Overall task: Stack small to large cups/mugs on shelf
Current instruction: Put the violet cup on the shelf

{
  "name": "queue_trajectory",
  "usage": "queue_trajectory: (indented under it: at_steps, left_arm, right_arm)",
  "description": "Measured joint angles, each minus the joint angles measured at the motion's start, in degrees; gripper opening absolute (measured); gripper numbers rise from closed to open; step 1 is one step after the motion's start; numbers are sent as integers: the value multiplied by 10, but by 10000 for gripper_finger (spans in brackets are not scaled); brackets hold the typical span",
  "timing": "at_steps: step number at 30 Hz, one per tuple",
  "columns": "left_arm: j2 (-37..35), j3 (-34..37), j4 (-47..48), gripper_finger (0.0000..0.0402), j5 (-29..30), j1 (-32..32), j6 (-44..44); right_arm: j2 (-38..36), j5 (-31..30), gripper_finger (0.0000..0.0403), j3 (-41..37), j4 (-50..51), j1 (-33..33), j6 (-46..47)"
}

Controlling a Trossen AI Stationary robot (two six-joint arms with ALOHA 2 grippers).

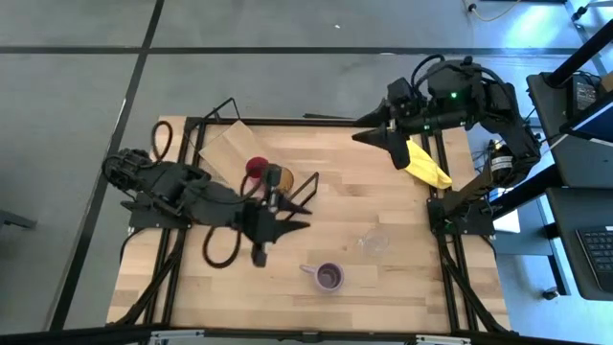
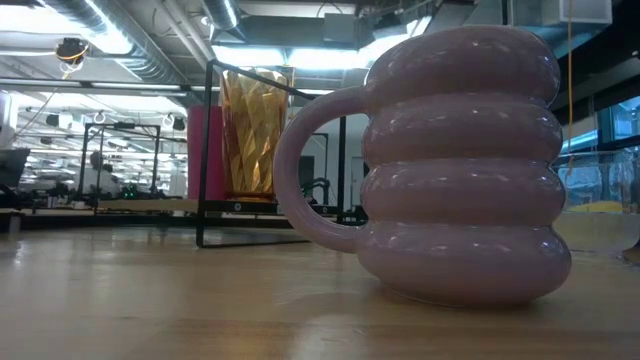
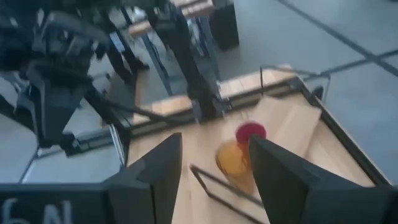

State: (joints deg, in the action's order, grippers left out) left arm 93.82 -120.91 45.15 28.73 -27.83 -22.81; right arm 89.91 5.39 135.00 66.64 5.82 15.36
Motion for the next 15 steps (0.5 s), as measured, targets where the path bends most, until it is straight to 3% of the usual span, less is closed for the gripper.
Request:
queue_trajectory:
  at_steps: [6, 15]
  left_arm:
    - [0, -12, -19, 94, -70, -34, 16]
    - [0, -12, -33, 94, -107, -58, 45]
  right_arm:
    - [0, -19, 186, 0, -46, -16, 24]
    - [0, -82, 186, 0, -47, -37, 31]
